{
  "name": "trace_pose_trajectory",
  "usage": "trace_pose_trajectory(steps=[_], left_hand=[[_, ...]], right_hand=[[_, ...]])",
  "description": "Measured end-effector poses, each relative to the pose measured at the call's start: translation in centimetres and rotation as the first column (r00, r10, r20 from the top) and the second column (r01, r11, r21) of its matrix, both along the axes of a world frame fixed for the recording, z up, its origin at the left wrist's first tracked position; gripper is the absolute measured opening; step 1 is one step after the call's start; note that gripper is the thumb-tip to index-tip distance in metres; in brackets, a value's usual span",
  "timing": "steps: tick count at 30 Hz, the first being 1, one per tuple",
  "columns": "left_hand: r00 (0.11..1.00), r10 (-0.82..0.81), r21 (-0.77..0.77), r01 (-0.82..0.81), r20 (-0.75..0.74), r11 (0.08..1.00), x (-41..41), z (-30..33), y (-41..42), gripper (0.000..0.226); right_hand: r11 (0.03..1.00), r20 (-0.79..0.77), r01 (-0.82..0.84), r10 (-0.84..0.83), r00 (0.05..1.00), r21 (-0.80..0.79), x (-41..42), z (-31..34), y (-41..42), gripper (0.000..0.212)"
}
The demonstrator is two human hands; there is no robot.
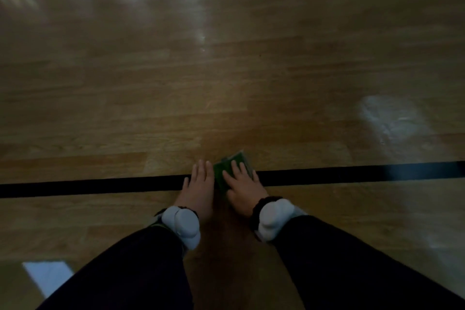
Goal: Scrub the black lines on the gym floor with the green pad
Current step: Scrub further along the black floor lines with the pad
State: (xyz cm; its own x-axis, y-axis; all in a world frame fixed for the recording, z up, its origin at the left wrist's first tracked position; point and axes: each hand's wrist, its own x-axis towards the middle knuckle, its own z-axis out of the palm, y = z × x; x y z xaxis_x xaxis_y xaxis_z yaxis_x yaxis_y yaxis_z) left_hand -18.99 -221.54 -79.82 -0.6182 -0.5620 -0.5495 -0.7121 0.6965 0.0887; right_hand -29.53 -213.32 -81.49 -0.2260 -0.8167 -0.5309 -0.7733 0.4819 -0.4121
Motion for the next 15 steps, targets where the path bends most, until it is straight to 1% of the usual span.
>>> trace_pose_trajectory(steps=[2, 4, 5, 7, 9, 12, 13, 15], left_hand=[[0.997, -0.075, 0.053, 0.077, -0.034, 0.996, -0.5, 0.2, 1.3, 0.091], [0.991, -0.126, 0.075, 0.130, -0.050, 0.989, -1.1, 0.0, 2.2, 0.088], [0.990, -0.129, 0.076, 0.133, -0.054, 0.988, -1.5, -0.3, 2.6, 0.085], [0.991, -0.128, 0.067, 0.130, -0.042, 0.989, -2.1, -0.9, 2.9, 0.074], [0.987, -0.160, 0.054, 0.160, -0.008, 0.986, -2.6, -1.4, 3.0, 0.064], [0.974, -0.225, -0.008, 0.225, 0.023, 0.974, -2.3, -1.9, 2.1, 0.056], [0.975, -0.218, -0.027, 0.219, 0.029, 0.975, -2.0, -1.9, 1.5, 0.055], [0.991, -0.125, -0.039, 0.127, 0.043, 0.991, -1.2, -1.8, -0.1, 0.055]], right_hand=[[0.991, 0.082, 0.103, -0.096, 0.992, -0.089, -1.9, 1.2, 1.0, 0.055], [0.948, 0.069, 0.240, -0.230, 0.971, -0.210, -3.3, 1.7, 2.7, 0.054], [0.925, 0.048, 0.292, -0.290, 0.956, -0.243, -3.9, 1.8, 3.7, 0.054], [0.904, 0.014, 0.350, -0.358, 0.934, -0.245, -4.8, 1.9, 5.1, 0.053], [0.900, -0.015, 0.376, -0.389, 0.921, -0.222, -5.6, 2.0, 6.3, 0.052], [0.882, -0.042, 0.416, -0.435, 0.900, -0.223, -6.6, 1.6, 7.5, 0.053], [0.877, -0.045, 0.426, -0.446, 0.894, -0.222, -6.8, 1.5, 7.8, 0.053], [0.870, -0.053, 0.444, -0.464, 0.884, -0.216, -7.0, 1.4, 8.1, 0.054]])
